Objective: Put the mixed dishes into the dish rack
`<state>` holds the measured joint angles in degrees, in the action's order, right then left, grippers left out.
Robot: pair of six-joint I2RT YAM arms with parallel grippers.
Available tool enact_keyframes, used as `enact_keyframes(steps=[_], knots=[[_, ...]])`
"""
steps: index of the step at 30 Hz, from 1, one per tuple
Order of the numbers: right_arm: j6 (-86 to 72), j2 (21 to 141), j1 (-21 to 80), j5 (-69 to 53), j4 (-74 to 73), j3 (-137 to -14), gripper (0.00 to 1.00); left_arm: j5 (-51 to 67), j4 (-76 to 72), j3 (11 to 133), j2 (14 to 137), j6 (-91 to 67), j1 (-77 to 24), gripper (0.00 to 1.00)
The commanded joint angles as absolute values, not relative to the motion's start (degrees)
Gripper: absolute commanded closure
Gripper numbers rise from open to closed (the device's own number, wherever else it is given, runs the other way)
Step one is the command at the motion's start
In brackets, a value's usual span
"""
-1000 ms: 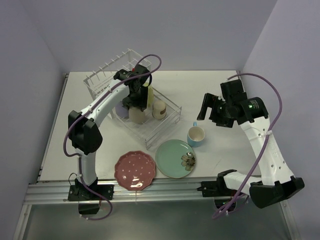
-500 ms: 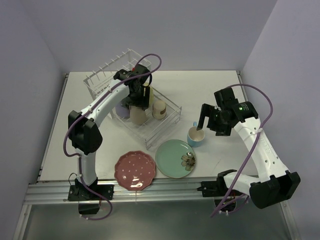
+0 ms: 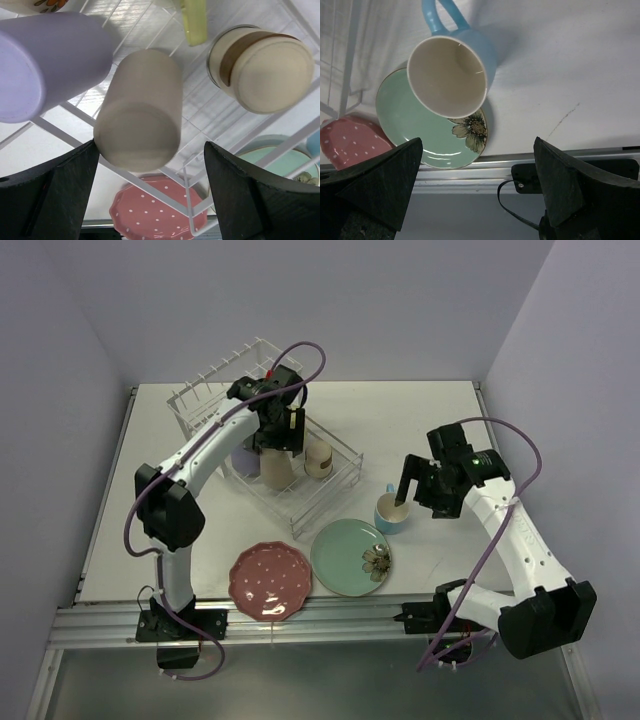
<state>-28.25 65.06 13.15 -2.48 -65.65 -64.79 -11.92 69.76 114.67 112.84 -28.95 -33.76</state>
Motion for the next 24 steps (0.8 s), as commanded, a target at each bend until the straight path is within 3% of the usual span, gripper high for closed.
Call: enact_keyframes(steps=[1, 14, 17, 22, 23, 24], knots=[[-28.9, 65.3, 11.2, -0.1, -63.1, -63.5, 0.00, -13.4, 70.0, 117.4, 107.7, -30.8, -35.2, 0.10], [-29.4, 75.8, 9.9, -3.5, -49.1, -57.5, 0.12, -7.7, 66.9, 115.2, 94.9, -38.8, -37.0, 0.12], [-29.3, 79.0, 9.9, -2.6, -47.4, -57.5, 0.23, -4.7, 65.7, 113.7, 92.0, -40.1, -37.0, 0.12], [-28.7, 80.3, 10.0, -2.8, -45.0, -56.1, 0.53, -0.6, 65.3, 114.2, 90.0, -40.3, -37.0, 0.12], [-28.7, 80.0, 10.0, -2.4, -44.6, -55.7, 0.73, -0.4, 65.6, 114.9, 90.3, -40.2, -37.0, 0.12], [-28.7, 79.5, 10.0, -2.0, -44.2, -55.4, 0.84, -0.3, 65.6, 115.1, 90.4, -40.0, -37.1, 0.12]])
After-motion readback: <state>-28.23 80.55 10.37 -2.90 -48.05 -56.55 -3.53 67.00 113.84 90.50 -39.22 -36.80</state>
